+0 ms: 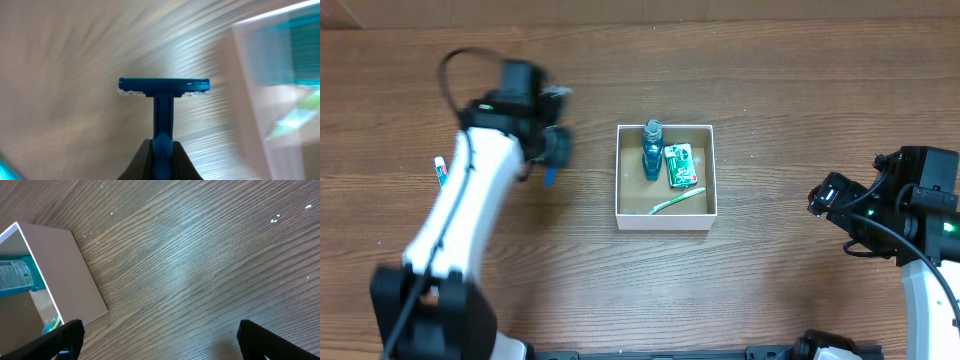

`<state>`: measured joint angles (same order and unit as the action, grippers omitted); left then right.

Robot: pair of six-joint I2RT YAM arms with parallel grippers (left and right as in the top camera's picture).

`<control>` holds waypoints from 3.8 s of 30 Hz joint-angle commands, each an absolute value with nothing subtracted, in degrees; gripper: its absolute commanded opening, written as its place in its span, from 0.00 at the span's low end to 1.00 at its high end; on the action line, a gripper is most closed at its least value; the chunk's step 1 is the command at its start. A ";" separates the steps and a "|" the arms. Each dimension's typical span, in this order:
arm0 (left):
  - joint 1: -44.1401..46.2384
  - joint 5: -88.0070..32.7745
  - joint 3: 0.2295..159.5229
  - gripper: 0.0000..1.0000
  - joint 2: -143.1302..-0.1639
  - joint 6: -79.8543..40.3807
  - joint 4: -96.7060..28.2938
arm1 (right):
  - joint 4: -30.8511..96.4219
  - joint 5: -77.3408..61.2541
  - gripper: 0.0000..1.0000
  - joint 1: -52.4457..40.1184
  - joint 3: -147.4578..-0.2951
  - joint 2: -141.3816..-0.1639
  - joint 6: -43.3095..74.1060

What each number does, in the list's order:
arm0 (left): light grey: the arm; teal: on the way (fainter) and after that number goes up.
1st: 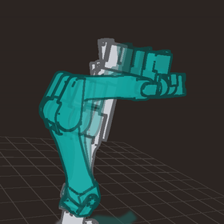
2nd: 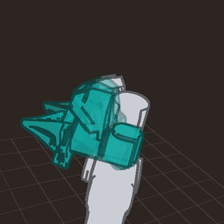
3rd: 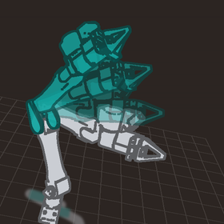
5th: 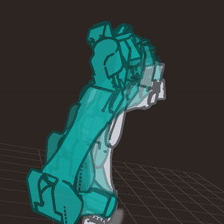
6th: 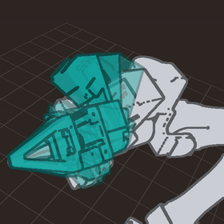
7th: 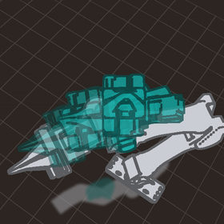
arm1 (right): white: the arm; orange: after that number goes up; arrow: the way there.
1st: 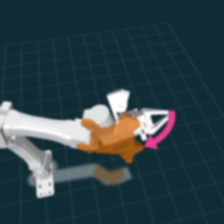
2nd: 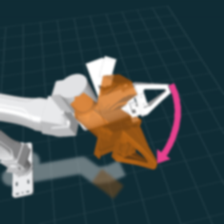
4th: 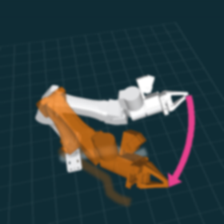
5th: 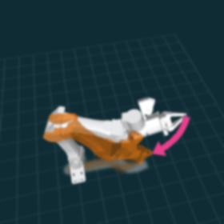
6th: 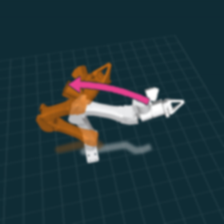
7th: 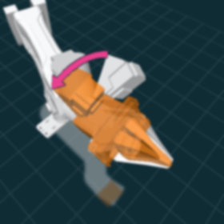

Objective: Pack container
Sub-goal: 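Carry the razor into the box and release it, then move the left gripper to the Colgate toothpaste tube and grasp it, then carry the toothpaste tube into the box and release it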

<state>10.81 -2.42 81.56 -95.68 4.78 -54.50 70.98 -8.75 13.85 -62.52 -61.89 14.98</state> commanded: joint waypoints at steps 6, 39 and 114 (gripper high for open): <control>38.94 0.86 84.05 0.04 -92.55 22.20 -51.96 | 70.37 -9.10 1.00 14.00 -62.17 -61.73 14.55; 29.47 12.58 91.02 0.75 -85.19 -3.84 -65.12 | 70.32 -9.08 1.00 14.00 -62.17 -61.73 14.55; -25.47 -4.40 75.24 0.04 -110.83 -1.74 -43.00 | 70.15 -9.06 1.00 14.00 -62.08 -61.73 14.52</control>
